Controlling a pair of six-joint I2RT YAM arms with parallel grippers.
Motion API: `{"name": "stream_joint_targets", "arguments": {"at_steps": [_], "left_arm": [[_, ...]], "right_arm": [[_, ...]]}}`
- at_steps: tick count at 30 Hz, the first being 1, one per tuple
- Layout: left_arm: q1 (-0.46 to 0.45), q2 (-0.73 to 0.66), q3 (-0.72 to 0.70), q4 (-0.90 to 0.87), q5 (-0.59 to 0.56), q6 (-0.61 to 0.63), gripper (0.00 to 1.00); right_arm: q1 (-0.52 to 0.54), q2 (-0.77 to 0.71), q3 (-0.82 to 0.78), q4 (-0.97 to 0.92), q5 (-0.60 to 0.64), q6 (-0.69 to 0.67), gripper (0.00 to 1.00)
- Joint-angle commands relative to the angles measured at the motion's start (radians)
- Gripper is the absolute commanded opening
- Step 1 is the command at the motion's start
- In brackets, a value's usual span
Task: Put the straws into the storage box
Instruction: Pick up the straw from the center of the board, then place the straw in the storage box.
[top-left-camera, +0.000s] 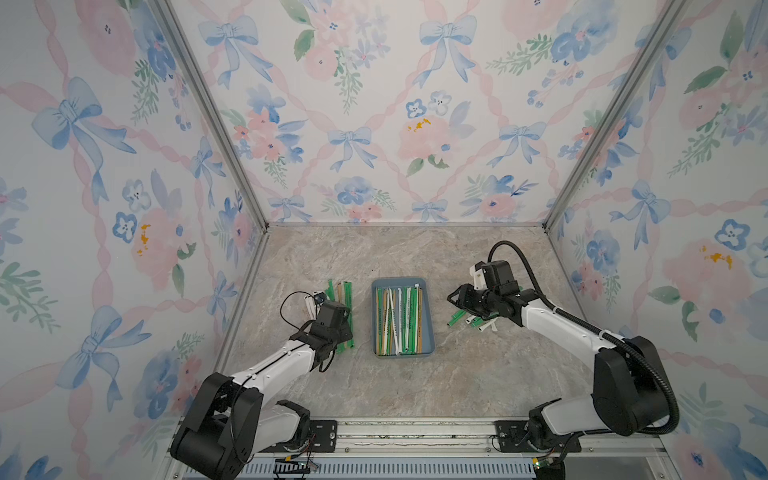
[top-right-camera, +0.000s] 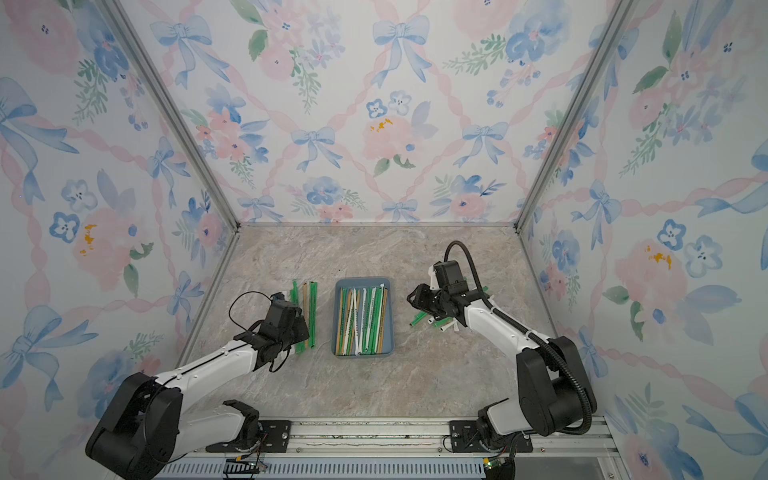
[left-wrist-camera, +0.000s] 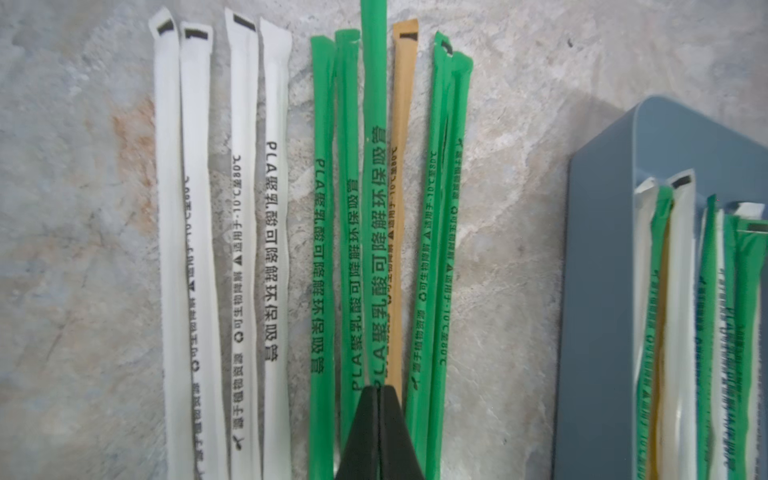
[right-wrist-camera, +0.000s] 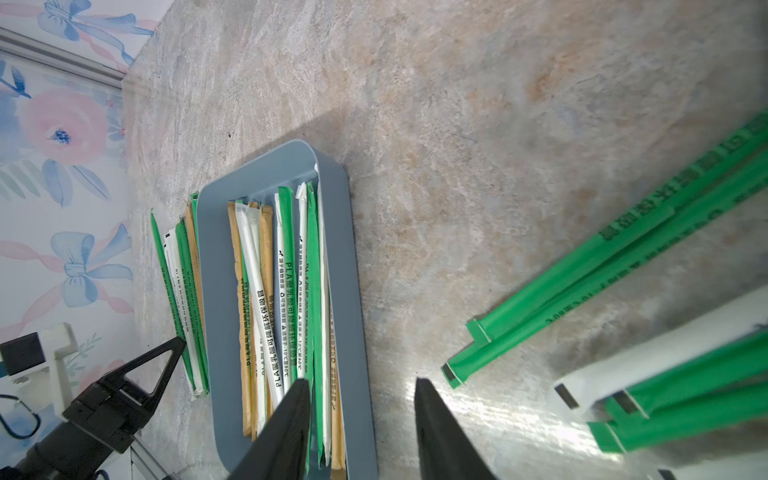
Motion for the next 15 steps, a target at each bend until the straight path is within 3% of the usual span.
{"name": "stream_joint_targets", "arguments": {"at_steps": [1,8,15], "left_arm": [[-0.006,-0.032,0.02,-0.018,0.031,0.0,0.0],[-0.118,-0.038,0.08,-0.012,0.04,-0.015,0.0],[-0.251,0.069,0.164,0.028,0.08,0.022,0.0]], "right_arm": [[-0.016,-0.038,-0.018,-0.035,0.01,-0.018,0.43],[-0.034,-0.061,-0.031,-0.047,0.019,-0.024,0.44],[-0.029,-0.055,-0.048,-0.043,0.019,-0.024,0.44]]}}
